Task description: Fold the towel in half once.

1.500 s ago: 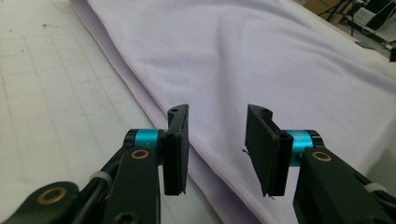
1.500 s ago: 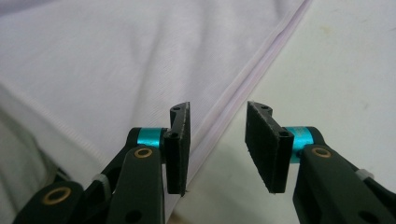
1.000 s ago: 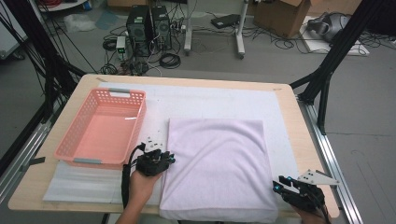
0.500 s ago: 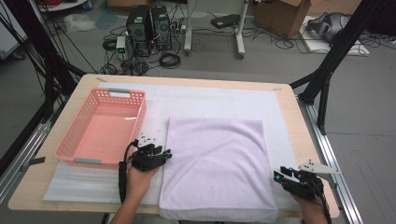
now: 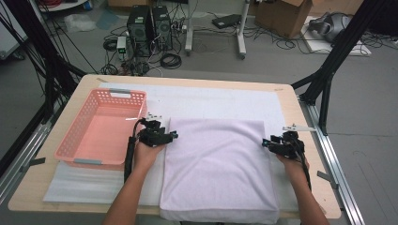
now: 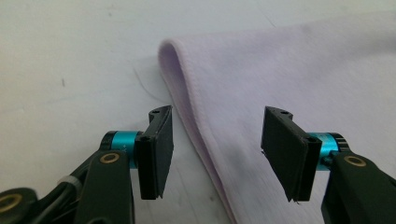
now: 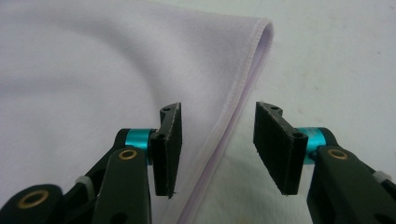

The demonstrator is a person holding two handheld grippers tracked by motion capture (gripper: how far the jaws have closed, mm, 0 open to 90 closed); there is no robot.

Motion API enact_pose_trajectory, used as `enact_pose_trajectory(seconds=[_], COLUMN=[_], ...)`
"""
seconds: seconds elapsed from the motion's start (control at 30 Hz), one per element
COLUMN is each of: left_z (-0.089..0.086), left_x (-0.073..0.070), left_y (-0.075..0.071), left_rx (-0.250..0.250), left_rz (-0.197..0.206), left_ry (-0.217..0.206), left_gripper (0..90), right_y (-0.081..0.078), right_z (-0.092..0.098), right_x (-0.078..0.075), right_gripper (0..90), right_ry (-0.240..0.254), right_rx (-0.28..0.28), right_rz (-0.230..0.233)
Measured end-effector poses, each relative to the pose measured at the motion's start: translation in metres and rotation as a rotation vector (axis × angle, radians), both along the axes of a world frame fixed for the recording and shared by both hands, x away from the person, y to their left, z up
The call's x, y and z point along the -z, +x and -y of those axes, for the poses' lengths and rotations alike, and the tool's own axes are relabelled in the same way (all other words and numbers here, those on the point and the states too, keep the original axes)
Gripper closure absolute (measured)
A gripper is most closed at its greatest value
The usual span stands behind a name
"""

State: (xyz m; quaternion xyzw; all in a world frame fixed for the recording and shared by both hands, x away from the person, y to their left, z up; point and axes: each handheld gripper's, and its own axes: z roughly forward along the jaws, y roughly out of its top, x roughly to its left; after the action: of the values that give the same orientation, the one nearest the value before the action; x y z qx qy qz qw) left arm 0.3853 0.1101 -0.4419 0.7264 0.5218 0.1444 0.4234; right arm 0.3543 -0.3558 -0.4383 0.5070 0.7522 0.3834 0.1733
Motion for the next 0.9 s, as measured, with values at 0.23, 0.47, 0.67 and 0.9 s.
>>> enact_pose_trajectory(seconds=[0.23,0.47,0.67,0.9], left_z=[0.005,0.01,0.007,-0.003], left_x=[0.01,0.01,0.006,0.002], left_y=[0.008,0.006,0.008,0.012], left_rx=[-0.01,-0.009,-0.07,-0.147], left_rz=[0.021,0.031,0.039,0.087], left_ry=[-0.017,0.032,-0.035,-0.116], left_gripper=[46.2,82.1,85.0,86.4], right_y=[0.028,0.028,0.029,0.034], right_z=[-0.009,-0.014,-0.008,-0.004], right_x=[0.005,0.005,0.004,-0.007], right_gripper=[59.2,85.3,86.7,87.0], right_ry=[-0.061,-0.057,-0.046,-0.015], right_rx=[0.0,-0.015,-0.014,0.007], right_rz=[-0.041,-0.039,-0.016,0.071])
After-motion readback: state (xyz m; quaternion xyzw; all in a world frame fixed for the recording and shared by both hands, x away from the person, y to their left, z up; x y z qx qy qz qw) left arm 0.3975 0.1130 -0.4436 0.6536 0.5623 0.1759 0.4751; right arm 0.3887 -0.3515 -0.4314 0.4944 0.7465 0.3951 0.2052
